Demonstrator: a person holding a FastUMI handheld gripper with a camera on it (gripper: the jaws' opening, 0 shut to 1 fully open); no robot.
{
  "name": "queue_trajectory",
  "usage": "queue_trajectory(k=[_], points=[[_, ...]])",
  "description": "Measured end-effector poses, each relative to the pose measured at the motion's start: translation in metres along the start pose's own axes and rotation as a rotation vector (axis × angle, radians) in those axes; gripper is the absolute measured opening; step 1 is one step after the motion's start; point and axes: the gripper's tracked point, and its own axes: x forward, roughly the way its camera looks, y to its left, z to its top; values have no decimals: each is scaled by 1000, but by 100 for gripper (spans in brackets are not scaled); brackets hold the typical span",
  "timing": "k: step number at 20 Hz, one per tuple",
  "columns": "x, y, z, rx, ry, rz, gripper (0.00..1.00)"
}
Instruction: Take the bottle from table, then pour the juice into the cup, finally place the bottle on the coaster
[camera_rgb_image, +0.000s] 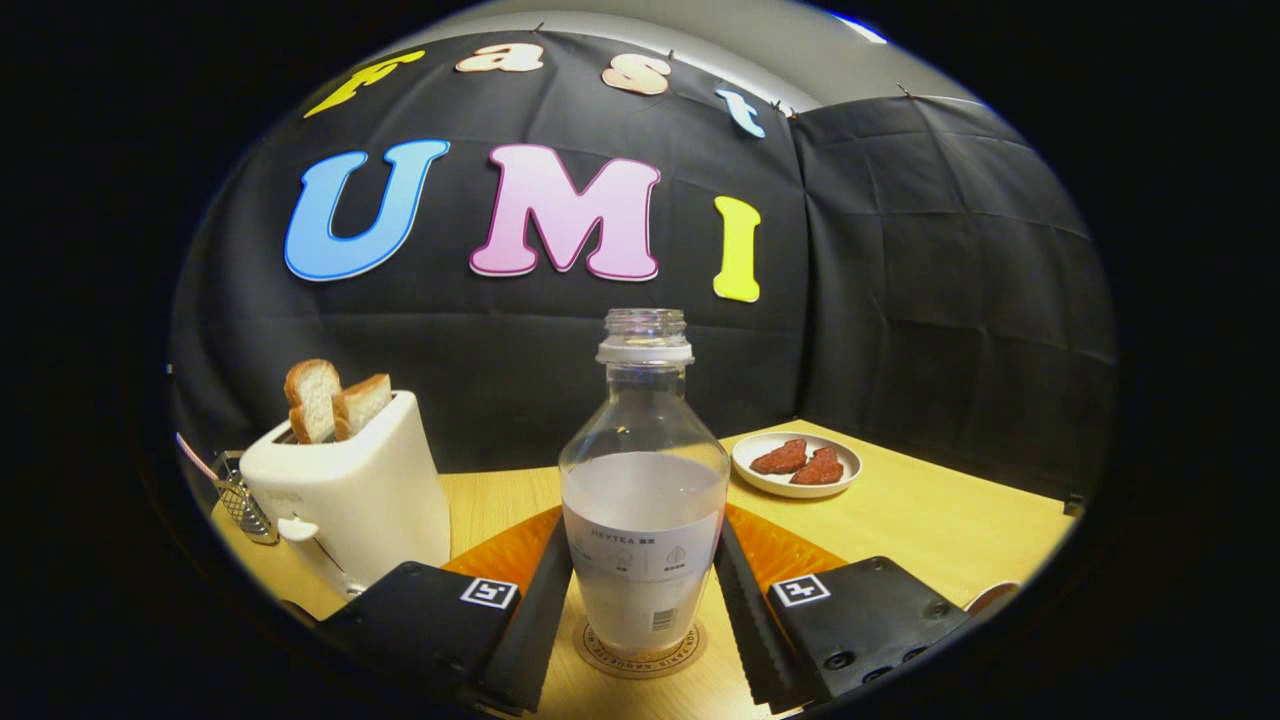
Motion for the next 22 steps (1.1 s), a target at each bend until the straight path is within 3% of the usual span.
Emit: queue_trajectory(k=[20,22], points=[[-3,-10,-27,37,-7,-43,79],[-3,-9,-28,35,-6,-36,83]])
